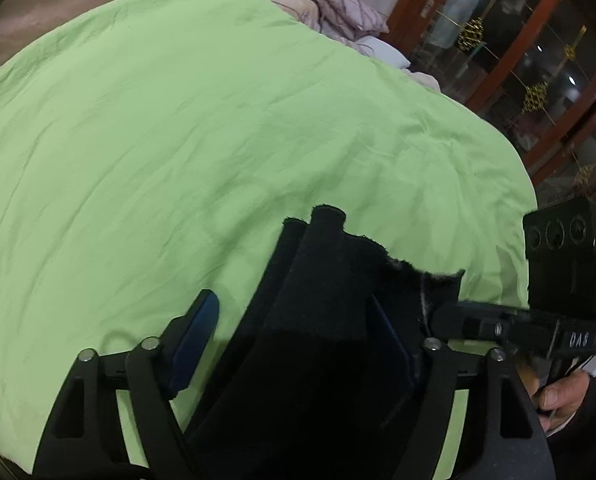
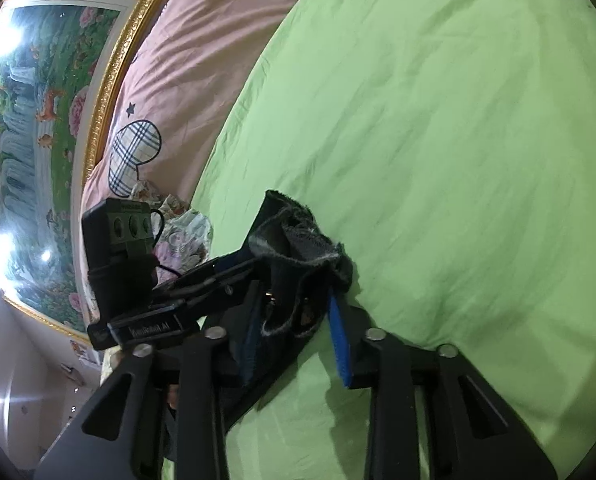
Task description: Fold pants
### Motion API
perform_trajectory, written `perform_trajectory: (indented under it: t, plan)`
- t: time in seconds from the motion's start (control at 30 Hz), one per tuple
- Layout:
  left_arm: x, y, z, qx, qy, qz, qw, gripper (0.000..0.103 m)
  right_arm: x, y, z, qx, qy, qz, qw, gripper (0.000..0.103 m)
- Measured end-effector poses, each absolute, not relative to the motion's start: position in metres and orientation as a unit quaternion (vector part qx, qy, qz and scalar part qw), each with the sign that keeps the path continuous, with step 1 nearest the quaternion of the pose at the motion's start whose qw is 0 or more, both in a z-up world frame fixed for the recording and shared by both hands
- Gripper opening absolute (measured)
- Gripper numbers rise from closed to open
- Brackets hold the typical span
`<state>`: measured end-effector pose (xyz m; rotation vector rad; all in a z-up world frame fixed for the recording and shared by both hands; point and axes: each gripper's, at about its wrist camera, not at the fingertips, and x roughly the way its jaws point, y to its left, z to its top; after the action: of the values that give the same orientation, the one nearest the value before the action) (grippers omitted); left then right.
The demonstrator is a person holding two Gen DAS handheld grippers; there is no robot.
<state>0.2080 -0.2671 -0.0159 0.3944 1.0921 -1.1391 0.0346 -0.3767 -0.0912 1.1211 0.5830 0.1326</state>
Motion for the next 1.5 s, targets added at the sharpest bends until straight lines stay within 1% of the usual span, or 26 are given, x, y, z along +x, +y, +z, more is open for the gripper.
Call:
perform_trajectory:
  t: [0.03,0.07,0.1,0.17,0.2,0.4,0.57,0.73,0.9,1.07,1.2,1.33,1.5]
  plan:
    - [0.207,-0.266,-0.015,0.175,0.486,-0.517,0.682,0.056,0.034,-0.377,-0.092,0.525,0.269,0.061,0.805,0.022]
    - [0.208,-0.265,-0.015,0.169,0.489,-0.524,0.677,0.041,0.033,-0.378,-0.095,0.530,0.263,0.063,0.804,0.017]
    - [0.209,-0.264,-0.015,0.160,0.494,-0.531,0.670,0.028,0.032,-0.379,-0.097,0.534,0.259,0.067,0.802,0.016]
    - [0.214,-0.261,-0.014,0.137,0.503,-0.541,0.660,0.014,0.030,-0.379,-0.095,0.537,0.249,0.077,0.803,0.015]
    - [0.216,-0.257,-0.012,0.122,0.504,-0.546,0.658,0.012,0.030,-0.379,-0.093,0.536,0.245,0.083,0.804,0.014]
    - [0.209,-0.228,0.019,0.067,0.478,-0.568,0.667,0.011,0.025,-0.370,-0.075,0.550,0.202,0.154,0.795,0.014]
    - [0.198,-0.190,0.051,0.041,0.450,-0.569,0.687,0.011,0.026,-0.345,-0.039,0.522,0.188,0.216,0.804,0.014]
    - [0.184,-0.140,0.076,0.016,0.424,-0.559,0.713,0.011,0.035,-0.310,-0.017,0.508,0.193,0.290,0.788,0.014]
    - [0.172,-0.098,0.082,0.002,0.415,-0.536,0.735,0.011,0.046,-0.277,-0.019,0.513,0.213,0.325,0.765,0.014]
    - [0.171,-0.056,0.068,-0.028,0.417,-0.511,0.751,0.011,0.063,-0.240,-0.025,0.515,0.244,0.354,0.742,0.014]
    - [0.171,-0.029,0.046,-0.040,0.427,-0.487,0.761,0.011,0.073,-0.220,-0.041,0.505,0.279,0.357,0.735,0.014]
    - [0.177,0.000,0.015,-0.084,0.448,-0.466,0.759,0.011,0.083,-0.205,-0.060,0.497,0.314,0.356,0.727,0.014]
    - [0.184,0.013,-0.011,-0.118,0.466,-0.449,0.753,0.009,0.089,-0.191,-0.073,0.473,0.350,0.337,0.735,0.014]
